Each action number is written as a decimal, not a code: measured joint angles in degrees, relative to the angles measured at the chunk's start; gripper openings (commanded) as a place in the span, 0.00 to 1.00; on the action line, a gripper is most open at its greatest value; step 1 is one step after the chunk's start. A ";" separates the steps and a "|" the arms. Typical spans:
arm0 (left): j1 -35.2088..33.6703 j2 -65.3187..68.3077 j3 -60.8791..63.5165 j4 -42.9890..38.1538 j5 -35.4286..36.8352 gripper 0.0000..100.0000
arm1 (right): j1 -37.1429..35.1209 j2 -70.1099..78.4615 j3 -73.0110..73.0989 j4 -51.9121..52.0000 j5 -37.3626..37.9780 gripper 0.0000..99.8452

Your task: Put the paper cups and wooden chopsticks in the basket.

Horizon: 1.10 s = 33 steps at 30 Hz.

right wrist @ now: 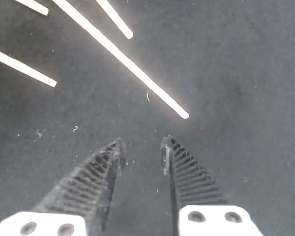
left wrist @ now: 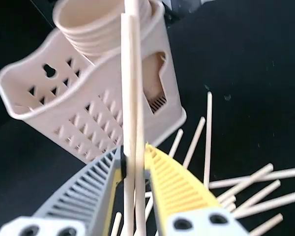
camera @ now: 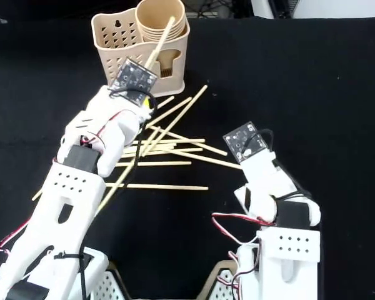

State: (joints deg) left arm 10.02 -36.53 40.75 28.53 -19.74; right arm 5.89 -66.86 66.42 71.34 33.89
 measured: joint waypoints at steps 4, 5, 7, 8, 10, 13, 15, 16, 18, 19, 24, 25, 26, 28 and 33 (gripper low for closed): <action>-2.37 0.00 -2.11 0.00 2.46 0.03 | -0.09 0.00 4.40 -5.54 -0.09 0.14; -2.99 0.00 -2.29 -0.18 3.16 0.03 | -0.09 0.00 5.63 -7.03 -0.09 0.14; -3.96 0.00 -3.34 -0.18 4.31 0.03 | -0.09 0.00 8.18 -10.37 -1.67 0.14; -4.13 0.00 -4.13 -0.18 4.66 0.03 | -0.09 0.00 9.49 -12.13 -3.08 0.14; -4.13 0.00 -6.07 -0.18 5.01 0.03 | -0.09 0.00 11.78 -15.65 -6.15 0.14; -4.13 0.00 -9.49 -0.44 5.36 0.03 | -0.09 0.00 14.15 -19.87 -10.81 0.14; -4.92 0.00 -11.60 -2.37 6.86 0.03 | 0.00 0.00 15.03 -22.15 -13.36 0.14; -5.71 0.00 -12.31 -4.04 7.82 0.03 | 0.00 0.00 15.56 -22.95 -14.59 0.14; -7.74 0.26 -13.01 -8.97 9.41 0.03 | 0.00 0.00 16.70 -24.62 -16.44 0.14; -8.53 0.79 -13.45 -11.78 9.93 0.03 | 0.00 0.00 17.41 -25.41 -17.05 0.14; -12.75 6.51 -13.98 -25.32 14.59 0.03 | 0.00 0.00 21.10 -30.95 -17.85 0.14; -13.27 7.82 -14.42 -27.34 15.74 0.03 | 0.00 0.00 21.98 -32.18 -17.85 0.14; -13.71 9.32 -15.12 -29.01 17.05 0.03 | 0.00 0.00 22.59 -33.41 -17.85 0.14; -14.24 12.22 -17.58 -31.03 20.31 0.03 | 0.00 0.00 23.82 -35.78 -17.85 0.14; -14.68 18.46 -27.25 -31.82 25.58 0.03 | 0.00 0.00 24.88 -37.98 -17.85 0.14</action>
State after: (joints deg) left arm -4.66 -18.07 13.49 -3.30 5.85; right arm 5.89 -66.86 91.30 33.36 16.04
